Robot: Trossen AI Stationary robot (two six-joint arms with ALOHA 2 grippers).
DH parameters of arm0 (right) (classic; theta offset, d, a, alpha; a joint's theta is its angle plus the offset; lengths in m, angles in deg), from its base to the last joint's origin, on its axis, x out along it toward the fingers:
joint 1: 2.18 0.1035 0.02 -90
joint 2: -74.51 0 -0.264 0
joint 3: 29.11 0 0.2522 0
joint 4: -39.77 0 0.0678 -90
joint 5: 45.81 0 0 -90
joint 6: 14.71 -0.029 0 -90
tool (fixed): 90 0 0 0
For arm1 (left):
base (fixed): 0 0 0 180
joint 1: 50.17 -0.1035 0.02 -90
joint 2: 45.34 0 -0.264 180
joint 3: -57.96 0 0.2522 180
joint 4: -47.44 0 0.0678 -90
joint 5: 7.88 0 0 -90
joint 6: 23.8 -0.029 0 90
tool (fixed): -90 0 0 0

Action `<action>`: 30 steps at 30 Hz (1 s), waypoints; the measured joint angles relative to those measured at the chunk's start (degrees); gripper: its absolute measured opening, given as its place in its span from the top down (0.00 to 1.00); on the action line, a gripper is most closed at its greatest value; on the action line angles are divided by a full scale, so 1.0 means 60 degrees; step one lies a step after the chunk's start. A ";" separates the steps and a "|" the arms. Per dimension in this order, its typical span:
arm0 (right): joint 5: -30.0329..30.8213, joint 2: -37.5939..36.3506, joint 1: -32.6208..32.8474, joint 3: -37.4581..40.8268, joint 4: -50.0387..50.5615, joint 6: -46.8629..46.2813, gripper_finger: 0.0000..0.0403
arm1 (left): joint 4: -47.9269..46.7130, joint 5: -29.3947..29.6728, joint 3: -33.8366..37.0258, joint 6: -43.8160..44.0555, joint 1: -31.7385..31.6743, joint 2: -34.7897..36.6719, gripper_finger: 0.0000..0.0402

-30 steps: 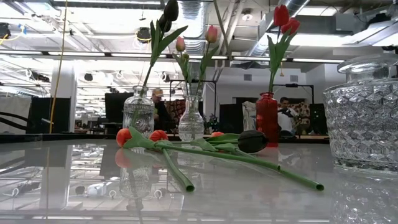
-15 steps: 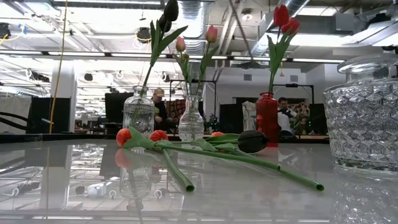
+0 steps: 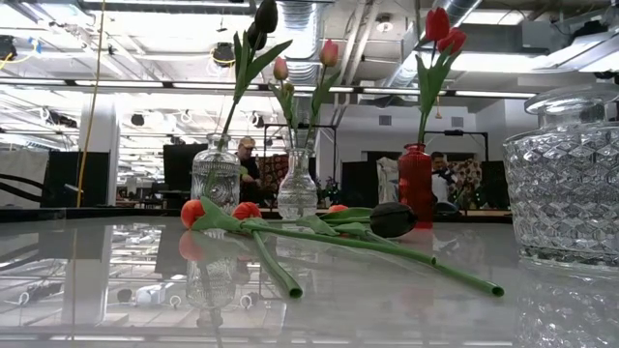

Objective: Sort flowers into vase by color
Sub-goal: Put the red tulip into the red vase

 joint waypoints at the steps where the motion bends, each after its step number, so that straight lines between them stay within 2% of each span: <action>1: 0.0282 -0.0255 0.0042 0.0436 -0.0647 0.0309 0.93 | -0.0068 -0.0003 0.0000 0.0004 0.0000 0.0000 0.61; 6: 0.1075 -0.0948 -0.0111 0.2212 -0.3515 0.1901 0.92 | -0.0255 -0.0004 0.0000 0.0020 0.0000 0.0000 0.61; 10: 0.1220 -0.1024 -0.0263 0.2827 -0.4965 0.3543 0.92 | -0.0398 -0.0004 0.0000 0.0037 0.0000 0.0000 0.61; 14: 0.1376 -0.1014 -0.0270 0.2852 -0.5117 0.4698 0.92 | -0.0436 -0.0006 0.0000 0.0127 0.0000 0.0000 0.61; 20: 0.1387 -0.1014 -0.0340 0.2852 -0.5119 0.5363 0.92 | -0.0452 -0.0007 0.0000 0.0127 -0.0004 0.0000 0.61; 30: 0.1360 -0.1012 -0.1173 0.3064 -0.5118 0.5621 0.92 | -0.0451 -0.0007 0.0000 0.0127 -0.0004 0.0000 0.61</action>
